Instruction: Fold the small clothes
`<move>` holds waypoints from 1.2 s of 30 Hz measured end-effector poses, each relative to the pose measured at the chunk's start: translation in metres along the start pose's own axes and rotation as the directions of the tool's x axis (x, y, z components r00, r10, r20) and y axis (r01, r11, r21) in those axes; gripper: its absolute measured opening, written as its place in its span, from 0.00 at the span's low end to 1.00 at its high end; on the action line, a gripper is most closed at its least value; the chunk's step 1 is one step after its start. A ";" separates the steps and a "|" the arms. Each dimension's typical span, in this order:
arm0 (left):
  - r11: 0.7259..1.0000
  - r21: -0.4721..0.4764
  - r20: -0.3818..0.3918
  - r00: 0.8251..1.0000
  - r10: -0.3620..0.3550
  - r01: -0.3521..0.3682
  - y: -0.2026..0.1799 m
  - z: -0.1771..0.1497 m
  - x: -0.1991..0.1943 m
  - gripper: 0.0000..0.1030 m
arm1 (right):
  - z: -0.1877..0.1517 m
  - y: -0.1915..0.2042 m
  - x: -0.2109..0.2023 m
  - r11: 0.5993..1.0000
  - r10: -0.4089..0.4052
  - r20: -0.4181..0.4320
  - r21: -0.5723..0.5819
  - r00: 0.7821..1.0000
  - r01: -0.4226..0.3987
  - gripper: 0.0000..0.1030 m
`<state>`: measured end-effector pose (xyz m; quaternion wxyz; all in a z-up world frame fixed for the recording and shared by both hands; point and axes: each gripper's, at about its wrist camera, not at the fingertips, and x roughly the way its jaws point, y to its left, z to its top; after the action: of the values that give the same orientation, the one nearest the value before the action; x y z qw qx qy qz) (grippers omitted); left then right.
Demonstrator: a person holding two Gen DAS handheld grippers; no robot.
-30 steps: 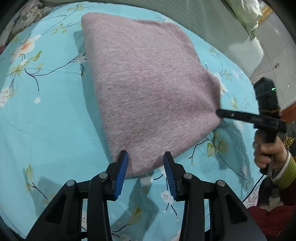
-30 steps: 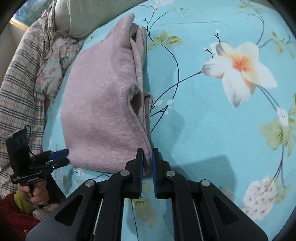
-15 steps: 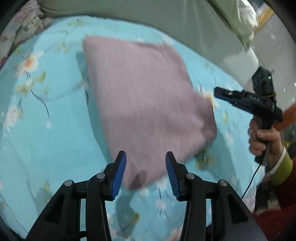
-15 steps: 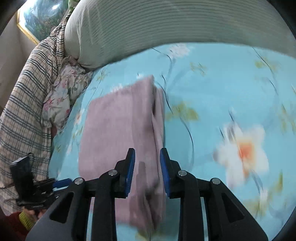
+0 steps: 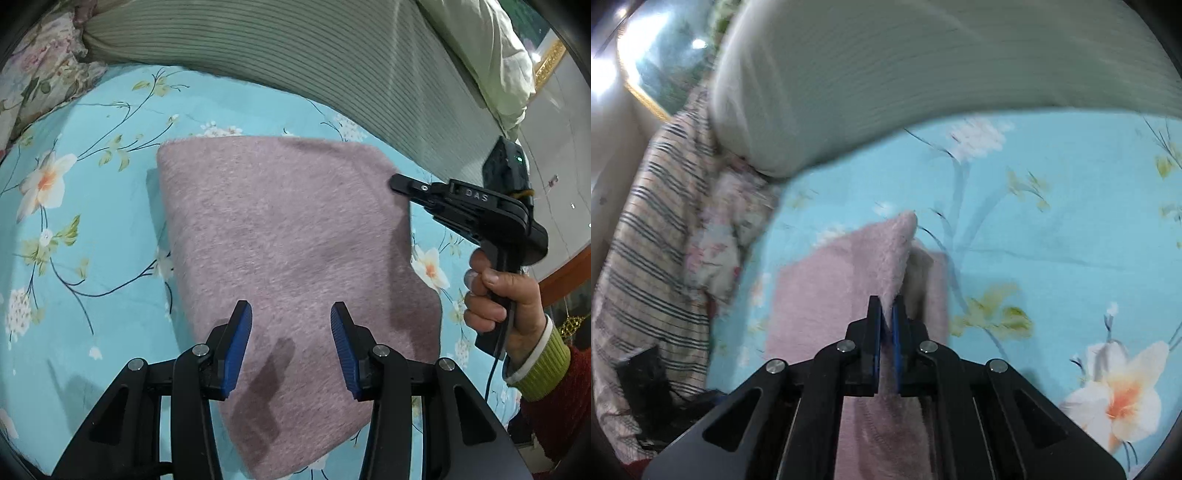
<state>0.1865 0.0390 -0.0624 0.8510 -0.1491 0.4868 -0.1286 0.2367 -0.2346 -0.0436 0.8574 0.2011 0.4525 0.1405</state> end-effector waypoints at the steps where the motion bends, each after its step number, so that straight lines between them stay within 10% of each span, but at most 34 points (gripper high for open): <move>1: 1.000 -0.002 -0.006 1.000 0.003 -0.003 0.001 0.000 0.003 0.44 | -0.001 -0.008 0.011 0.999 -0.038 -0.050 0.018 0.998 0.039 0.07; 7: 1.000 -0.008 0.001 1.000 0.018 -0.018 0.002 0.016 0.012 0.44 | 0.005 0.013 -0.017 0.996 -0.086 0.072 -0.011 0.994 0.087 0.09; 11: 0.998 -0.043 0.023 0.999 0.040 -0.039 0.012 0.036 0.019 0.44 | 0.010 0.047 0.012 0.993 -0.018 -0.018 -0.116 1.000 0.016 0.09; 18: 0.987 -0.129 -0.003 0.995 0.099 -0.098 0.036 0.059 0.059 0.43 | -0.001 -0.015 0.053 0.995 -0.072 -0.008 0.072 0.997 0.073 0.00; 36: 0.997 0.006 -0.014 0.997 0.082 -0.082 0.007 0.008 0.026 0.43 | -0.043 0.008 -0.021 0.999 -0.036 -0.012 0.006 0.999 0.036 0.03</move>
<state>0.2073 0.0370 -0.0820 0.8526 -0.1257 0.4980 -0.0959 0.1885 -0.2269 -0.0466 0.8565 0.1946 0.4614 0.1250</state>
